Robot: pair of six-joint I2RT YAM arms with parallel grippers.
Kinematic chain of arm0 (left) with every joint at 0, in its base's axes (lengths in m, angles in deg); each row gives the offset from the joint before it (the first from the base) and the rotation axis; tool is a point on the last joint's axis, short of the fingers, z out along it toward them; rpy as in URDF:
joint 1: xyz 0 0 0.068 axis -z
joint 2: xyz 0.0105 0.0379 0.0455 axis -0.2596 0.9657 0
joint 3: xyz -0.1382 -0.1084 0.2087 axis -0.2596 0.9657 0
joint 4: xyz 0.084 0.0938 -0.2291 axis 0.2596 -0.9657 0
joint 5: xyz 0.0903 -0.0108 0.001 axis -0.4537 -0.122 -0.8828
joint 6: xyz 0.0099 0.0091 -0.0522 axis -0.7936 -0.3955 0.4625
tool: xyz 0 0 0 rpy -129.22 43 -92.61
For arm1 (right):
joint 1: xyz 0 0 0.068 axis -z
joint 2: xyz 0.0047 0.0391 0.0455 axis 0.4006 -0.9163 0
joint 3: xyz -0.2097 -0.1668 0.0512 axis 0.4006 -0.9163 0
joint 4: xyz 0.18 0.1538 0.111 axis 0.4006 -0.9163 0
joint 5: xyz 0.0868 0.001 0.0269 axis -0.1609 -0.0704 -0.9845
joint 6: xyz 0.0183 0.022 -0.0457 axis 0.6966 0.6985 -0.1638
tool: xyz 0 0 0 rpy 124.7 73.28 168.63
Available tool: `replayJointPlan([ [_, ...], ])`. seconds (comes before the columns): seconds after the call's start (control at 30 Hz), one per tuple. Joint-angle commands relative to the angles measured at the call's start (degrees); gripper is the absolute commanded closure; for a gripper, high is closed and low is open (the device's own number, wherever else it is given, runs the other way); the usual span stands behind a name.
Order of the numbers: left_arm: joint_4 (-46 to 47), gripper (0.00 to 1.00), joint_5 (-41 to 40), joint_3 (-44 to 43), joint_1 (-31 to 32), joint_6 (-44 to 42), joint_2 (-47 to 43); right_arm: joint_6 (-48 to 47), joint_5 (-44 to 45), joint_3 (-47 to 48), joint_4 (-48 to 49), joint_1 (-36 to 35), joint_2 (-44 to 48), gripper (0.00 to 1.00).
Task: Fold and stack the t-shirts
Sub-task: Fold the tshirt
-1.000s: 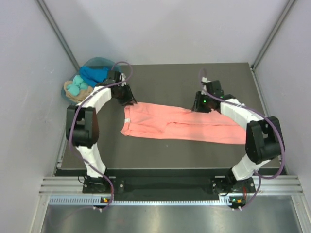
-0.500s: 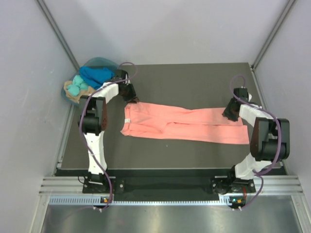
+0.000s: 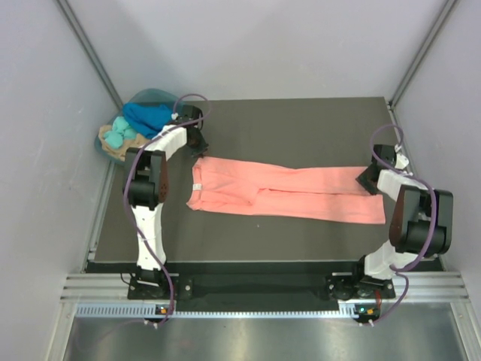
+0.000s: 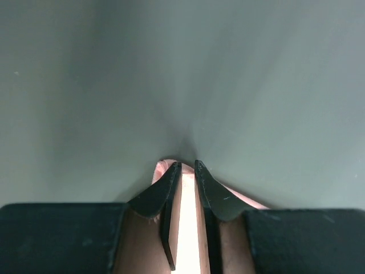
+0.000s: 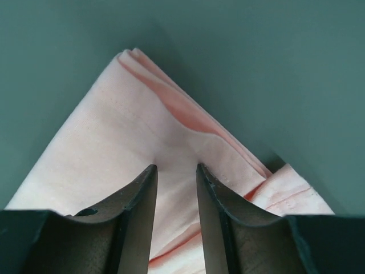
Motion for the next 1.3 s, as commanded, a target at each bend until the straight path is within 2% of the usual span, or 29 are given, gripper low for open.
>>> replayJointPlan([
  [0.0,-4.43,0.79,-10.42,0.16,-1.48,1.40,1.60,4.91,5.61,-2.26,-1.72,1.52,3.01,0.64],
  [0.17,-3.91,0.79,-5.77,-2.39,-1.30,1.15,-1.73,5.55,1.94,-2.09,-0.58,1.78,5.04,0.64],
  [0.27,0.93,0.76,4.31,-1.78,-0.69,-4.73,-6.13,1.42,-2.63,2.47,-2.94,1.69,3.82,0.65],
  [0.33,-0.81,0.75,6.63,-3.00,-0.25,-7.90,-7.62,-0.96,-4.92,5.11,-4.97,1.69,3.02,0.65],
  [0.47,-1.79,0.74,8.47,-1.52,0.72,-12.03,-8.86,-3.34,-8.97,6.96,-6.20,0.90,2.41,0.64],
  [0.67,-1.09,0.78,18.41,2.43,3.87,-15.29,-6.32,-5.53,-13.79,8.37,-5.68,-0.59,-0.14,0.64],
  [0.83,0.14,0.79,16.75,2.70,5.73,-14.07,-1.67,-5.89,-13.29,9.25,-5.59,-0.51,-4.36,0.64],
  [0.93,-2.83,0.81,8.86,0.08,5.64,-11.43,2.63,-5.54,-11.97,7.94,-4.72,1.59,-6.12,0.64],
  [0.97,-5.28,0.82,1.35,-1.50,5.56,-9.60,3.96,-4.93,-10.14,6.71,-3.93,2.30,-6.29,0.64],
  [1.03,-11.94,0.85,-5.20,-5.90,5.29,-7.05,7.47,-3.96,-8.72,5.30,-3.13,4.67,-6.21,0.64],
  [1.1,-13.48,0.85,-9.61,-6.44,4.24,-2.91,8.37,-2.03,-6.88,2.85,-1.82,5.91,-5.42,0.64],
  [1.27,-8.92,0.85,-8.32,-2.23,2.92,4.64,5.91,3.68,-5.37,-1.99,3.70,6.97,-1.39,0.64],
])
